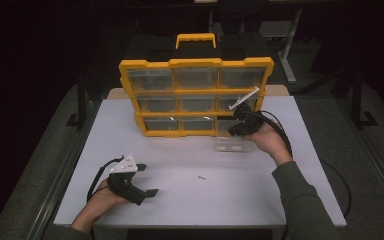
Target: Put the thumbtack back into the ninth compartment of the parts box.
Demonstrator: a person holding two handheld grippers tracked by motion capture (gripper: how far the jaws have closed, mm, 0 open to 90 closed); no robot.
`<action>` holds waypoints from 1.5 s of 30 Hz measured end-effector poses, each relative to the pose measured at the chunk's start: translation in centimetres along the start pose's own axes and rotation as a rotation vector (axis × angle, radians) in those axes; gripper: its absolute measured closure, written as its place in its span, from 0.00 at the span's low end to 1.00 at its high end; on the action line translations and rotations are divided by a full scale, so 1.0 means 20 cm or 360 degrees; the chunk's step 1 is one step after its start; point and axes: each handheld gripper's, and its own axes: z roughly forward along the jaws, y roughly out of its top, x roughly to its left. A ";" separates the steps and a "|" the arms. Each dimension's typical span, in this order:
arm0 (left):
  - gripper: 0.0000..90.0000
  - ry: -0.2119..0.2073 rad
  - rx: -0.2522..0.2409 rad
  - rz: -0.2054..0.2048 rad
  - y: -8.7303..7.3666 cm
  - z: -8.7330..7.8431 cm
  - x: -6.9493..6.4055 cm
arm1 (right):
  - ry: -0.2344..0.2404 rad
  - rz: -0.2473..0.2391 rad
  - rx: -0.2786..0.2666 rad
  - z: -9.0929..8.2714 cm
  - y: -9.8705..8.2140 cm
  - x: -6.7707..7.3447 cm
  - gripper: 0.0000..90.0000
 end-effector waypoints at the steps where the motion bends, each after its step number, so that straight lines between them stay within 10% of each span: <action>1: 0.00 0.0000 0.0000 0.0000 0.00 0.00 0.00 | 0.0000 0.0000 0.0000 0.00 0.00 0.00 0.95; 22: 0.00 -0.0010 -0.0001 0.0003 0.00 0.01 0.00 | 0.0021 -0.0008 -0.0042 -0.03 0.00 0.01 0.98; 45: 0.00 -0.0003 0.0001 0.0007 0.00 0.00 0.00 | 0.0160 -0.0116 -0.0149 -0.10 0.04 0.19 0.98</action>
